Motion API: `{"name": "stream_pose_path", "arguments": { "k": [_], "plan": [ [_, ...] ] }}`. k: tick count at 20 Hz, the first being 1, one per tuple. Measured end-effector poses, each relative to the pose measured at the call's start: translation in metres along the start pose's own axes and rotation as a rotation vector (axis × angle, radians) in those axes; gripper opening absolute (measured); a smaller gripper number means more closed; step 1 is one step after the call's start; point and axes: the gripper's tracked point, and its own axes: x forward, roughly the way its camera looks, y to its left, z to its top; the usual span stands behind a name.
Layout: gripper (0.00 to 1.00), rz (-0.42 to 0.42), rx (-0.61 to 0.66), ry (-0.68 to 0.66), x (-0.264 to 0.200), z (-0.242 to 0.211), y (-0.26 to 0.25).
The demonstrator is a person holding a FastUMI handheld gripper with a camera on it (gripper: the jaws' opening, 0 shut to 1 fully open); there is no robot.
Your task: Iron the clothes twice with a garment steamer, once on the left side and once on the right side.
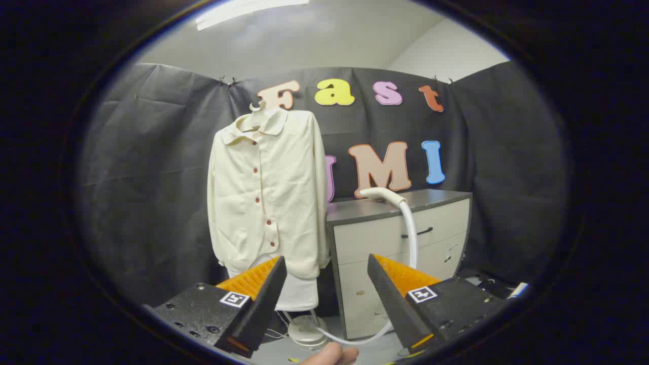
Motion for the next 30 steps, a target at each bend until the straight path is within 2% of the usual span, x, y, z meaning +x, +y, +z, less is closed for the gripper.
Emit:
{"name": "stream_pose_path", "arguments": {
  "k": [4,16,20,25,30],
  "plan": [
    [0.97,-0.028,0.009,0.022,0.008,-0.012,-0.013],
    [0.98,-0.072,-0.011,0.038,0.062,-0.009,-0.031],
    [0.98,-0.083,-0.017,0.048,0.102,-0.005,-0.041],
    [0.98,-0.106,-0.052,0.052,0.176,0.016,-0.069],
    [0.98,-0.081,-0.096,0.03,0.253,0.065,-0.093]
  ]
}}
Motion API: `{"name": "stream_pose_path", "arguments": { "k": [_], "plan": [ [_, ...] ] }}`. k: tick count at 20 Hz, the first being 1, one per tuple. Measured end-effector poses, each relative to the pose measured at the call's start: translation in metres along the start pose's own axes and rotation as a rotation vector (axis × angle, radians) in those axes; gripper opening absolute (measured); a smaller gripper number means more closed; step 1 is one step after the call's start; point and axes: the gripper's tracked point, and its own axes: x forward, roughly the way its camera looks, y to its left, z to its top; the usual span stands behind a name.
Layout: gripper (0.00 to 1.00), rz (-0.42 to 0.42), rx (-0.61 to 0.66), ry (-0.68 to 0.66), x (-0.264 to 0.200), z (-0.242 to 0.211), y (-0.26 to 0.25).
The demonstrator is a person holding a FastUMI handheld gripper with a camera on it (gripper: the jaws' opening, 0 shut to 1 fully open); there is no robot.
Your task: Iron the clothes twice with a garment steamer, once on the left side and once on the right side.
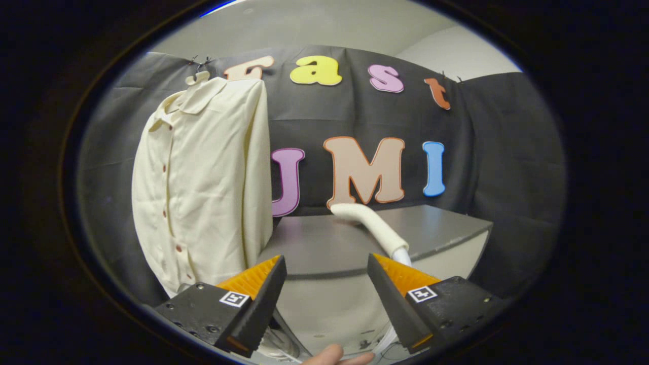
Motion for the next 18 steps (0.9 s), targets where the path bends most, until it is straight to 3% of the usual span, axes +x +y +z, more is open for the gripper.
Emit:
{"name": "stream_pose_path", "arguments": {
  "k": [7,12,18],
  "plan": [
    [0.97,0.041,-0.061,0.043,0.099,0.049,-0.033],
    [0.98,0.069,-0.003,0.24,0.163,0.026,-0.06],
    [0.96,0.033,-0.024,0.429,0.195,-0.01,-0.075]
  ]
}}
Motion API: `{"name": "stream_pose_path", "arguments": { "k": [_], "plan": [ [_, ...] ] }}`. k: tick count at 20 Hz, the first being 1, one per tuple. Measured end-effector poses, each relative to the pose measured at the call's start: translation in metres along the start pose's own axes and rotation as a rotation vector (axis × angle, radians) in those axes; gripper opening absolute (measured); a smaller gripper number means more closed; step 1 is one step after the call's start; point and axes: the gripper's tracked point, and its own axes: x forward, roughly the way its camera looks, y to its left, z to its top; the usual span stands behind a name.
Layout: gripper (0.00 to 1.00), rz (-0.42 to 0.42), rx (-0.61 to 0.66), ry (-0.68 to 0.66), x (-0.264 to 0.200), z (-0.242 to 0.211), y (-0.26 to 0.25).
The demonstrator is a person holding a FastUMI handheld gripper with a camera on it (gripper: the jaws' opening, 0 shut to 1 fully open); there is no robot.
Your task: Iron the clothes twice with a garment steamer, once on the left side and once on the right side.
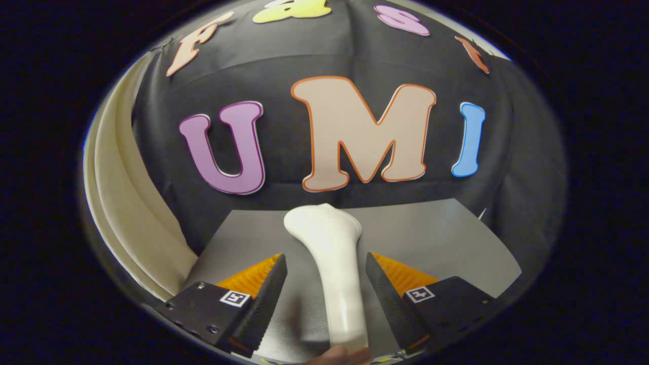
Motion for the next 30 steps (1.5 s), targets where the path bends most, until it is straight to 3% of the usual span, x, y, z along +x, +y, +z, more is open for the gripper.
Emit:
{"name": "stream_pose_path", "arguments": {
  "k": [5,6,11,15,18,23,30],
  "plan": [
    [0.91,-0.085,0.006,0.169,0.011,-0.033,-0.012],
    [0.81,-0.086,0.034,0.174,0.013,-0.034,-0.01],
    [0.57,-0.151,0.073,0.176,0.013,-0.033,-0.014],
    [0.44,-0.269,0.002,0.095,-0.006,-0.015,-0.031],
    [0.36,-0.27,0.018,-0.038,-0.042,0.006,-0.025],
    [0.35,-0.255,0.024,-0.131,-0.124,0.008,0.002],
    [0.35,-0.205,0.001,-0.249,-0.267,-0.02,0.102]
  ]
}}
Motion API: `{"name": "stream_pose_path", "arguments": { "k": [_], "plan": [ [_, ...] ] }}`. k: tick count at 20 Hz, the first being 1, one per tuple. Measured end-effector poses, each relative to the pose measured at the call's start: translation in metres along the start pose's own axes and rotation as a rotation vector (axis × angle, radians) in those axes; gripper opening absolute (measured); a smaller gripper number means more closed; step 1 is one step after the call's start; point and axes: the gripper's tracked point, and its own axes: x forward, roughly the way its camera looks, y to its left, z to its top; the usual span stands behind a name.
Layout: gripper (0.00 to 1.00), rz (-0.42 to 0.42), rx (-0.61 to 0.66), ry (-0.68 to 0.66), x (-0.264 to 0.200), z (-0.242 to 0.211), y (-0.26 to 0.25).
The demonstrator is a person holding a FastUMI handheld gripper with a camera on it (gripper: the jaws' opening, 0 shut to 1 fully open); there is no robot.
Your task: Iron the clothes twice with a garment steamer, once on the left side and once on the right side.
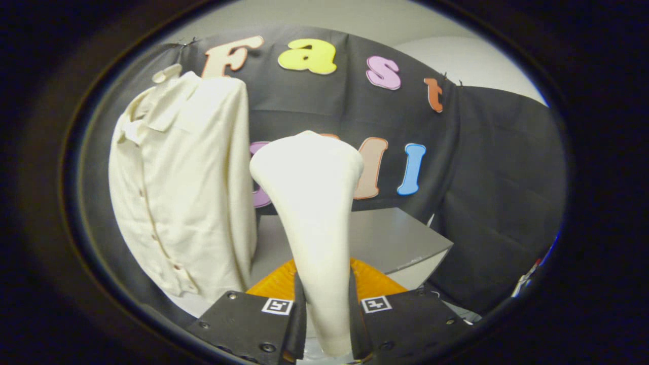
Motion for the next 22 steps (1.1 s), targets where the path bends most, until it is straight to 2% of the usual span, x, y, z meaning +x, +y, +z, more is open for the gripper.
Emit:
{"name": "stream_pose_path", "arguments": {
  "k": [5,10,15,22],
  "plan": [
    [0.35,0.079,0.025,-0.09,-0.098,0.026,0.079],
    [0.34,0.179,0.092,-0.154,-0.152,0.045,0.151],
    [0.34,0.23,0.093,-0.143,-0.149,0.041,0.199],
    [0.34,0.214,0.061,-0.108,-0.095,0.027,0.25]
  ]
}}
